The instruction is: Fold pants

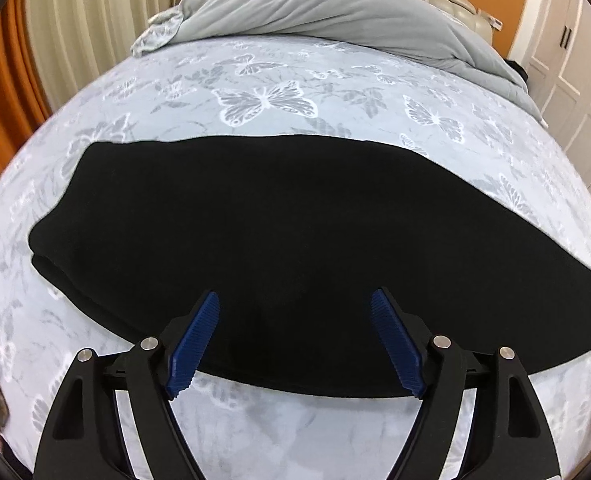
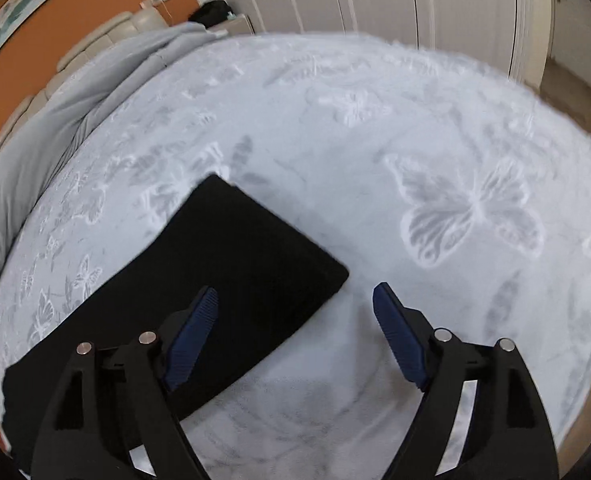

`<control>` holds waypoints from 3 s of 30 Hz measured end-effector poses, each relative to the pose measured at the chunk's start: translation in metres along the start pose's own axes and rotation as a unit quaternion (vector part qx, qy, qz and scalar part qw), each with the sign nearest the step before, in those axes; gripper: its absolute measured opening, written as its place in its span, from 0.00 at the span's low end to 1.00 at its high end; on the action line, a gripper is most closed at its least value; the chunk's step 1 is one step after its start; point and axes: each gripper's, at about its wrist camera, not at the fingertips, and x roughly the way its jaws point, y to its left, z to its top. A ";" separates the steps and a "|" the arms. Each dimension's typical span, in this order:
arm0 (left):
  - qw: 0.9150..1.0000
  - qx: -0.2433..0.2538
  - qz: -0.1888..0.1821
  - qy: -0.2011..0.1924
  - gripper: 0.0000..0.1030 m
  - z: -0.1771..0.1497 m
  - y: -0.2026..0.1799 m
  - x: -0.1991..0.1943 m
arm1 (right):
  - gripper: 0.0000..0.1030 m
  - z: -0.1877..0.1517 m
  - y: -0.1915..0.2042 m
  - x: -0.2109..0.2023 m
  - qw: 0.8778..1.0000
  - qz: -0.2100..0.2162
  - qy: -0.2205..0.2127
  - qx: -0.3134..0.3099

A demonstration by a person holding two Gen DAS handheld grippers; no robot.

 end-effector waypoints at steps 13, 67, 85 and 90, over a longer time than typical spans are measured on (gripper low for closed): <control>1.000 0.008 0.008 0.004 0.76 -0.007 0.019 -0.011 | 0.10 -0.003 0.087 -0.060 0.979 0.187 -0.070 -0.027; 0.903 -0.417 -0.099 -0.002 0.17 0.001 0.256 0.032 | 0.80 -0.136 0.243 -0.067 0.950 0.208 0.062 -0.227; 0.975 -0.049 -0.201 -0.081 0.10 0.034 -0.061 -0.042 | 0.81 -0.091 0.178 -0.083 0.965 0.178 0.021 -0.191; 0.985 0.018 -0.169 -0.038 0.14 0.007 -0.133 -0.007 | 0.81 -0.091 0.178 -0.082 0.965 0.178 0.024 -0.191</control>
